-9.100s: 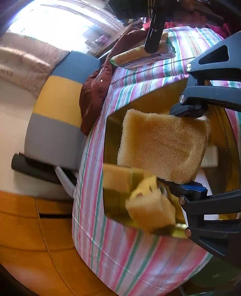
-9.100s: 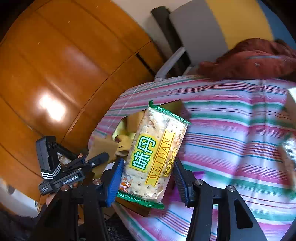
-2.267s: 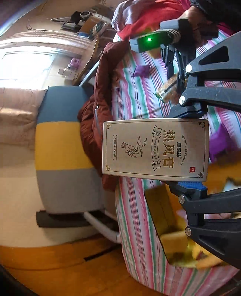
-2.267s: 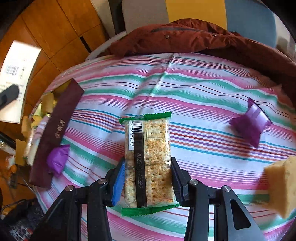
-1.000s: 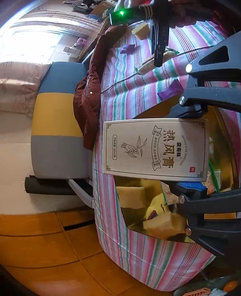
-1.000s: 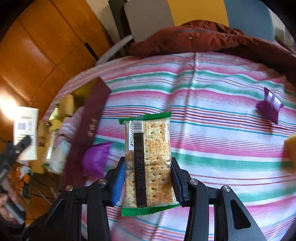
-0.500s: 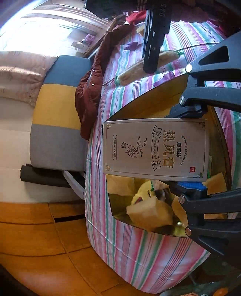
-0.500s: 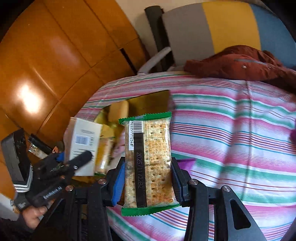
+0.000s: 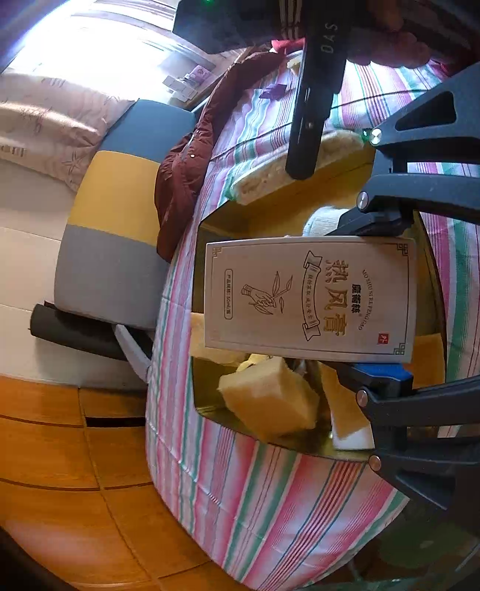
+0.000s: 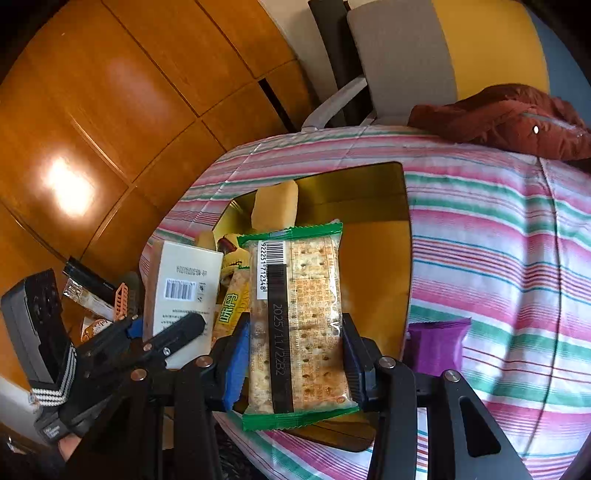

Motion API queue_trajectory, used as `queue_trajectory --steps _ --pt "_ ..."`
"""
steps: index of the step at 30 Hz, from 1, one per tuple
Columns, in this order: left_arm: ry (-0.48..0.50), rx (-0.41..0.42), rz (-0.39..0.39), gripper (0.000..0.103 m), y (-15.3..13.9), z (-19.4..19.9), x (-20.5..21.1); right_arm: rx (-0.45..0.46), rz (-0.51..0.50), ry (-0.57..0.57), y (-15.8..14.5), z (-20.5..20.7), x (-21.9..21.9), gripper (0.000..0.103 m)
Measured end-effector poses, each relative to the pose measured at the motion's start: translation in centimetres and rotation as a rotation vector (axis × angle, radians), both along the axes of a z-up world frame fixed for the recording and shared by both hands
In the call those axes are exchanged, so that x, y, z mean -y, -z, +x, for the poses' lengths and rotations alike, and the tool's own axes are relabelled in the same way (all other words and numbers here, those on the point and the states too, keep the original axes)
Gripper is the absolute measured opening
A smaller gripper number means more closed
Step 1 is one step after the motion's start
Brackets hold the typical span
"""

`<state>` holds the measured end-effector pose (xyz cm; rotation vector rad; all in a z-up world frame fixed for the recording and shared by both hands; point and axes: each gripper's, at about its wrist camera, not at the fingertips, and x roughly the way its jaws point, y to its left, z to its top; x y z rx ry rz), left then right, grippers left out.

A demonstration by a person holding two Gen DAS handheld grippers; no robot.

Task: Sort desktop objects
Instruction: 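Lift the cracker packet and white box and carry both over the gold tray, then open both tools to drop the cracker packet and white box into the tray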

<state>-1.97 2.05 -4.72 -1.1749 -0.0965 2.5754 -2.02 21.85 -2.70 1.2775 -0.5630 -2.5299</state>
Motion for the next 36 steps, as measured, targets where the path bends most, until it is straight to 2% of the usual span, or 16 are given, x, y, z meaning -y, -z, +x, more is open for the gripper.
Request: queue_trajectory --steps 5,12,23,26,29,36 --pt "0.009 -0.001 0.033 0.051 -0.5 -1.1 -0.4 0.020 -0.012 0.009 0.6 -0.9 0.3 0.046" --pt "-0.010 -0.017 0.034 0.051 -1.2 -4.3 -1.4 0.040 -0.035 0.053 0.9 -2.3 -0.4 0.046" --pt "-0.014 0.036 0.057 0.052 0.1 -8.5 -2.2 0.066 -0.045 0.095 1.8 -3.9 -1.1 0.046" --pt "-0.008 0.048 0.072 0.052 0.3 -9.1 -2.4 0.072 -0.048 0.107 2.2 -4.4 -1.3 0.046" --pt "-0.014 0.064 0.093 0.060 0.5 -9.5 -2.2 0.075 -0.048 0.120 2.5 -4.8 -1.5 0.048" --pt "-0.029 0.071 0.081 0.059 1.1 -9.0 -1.9 0.075 -0.045 0.125 2.7 -4.9 -1.6 0.048"
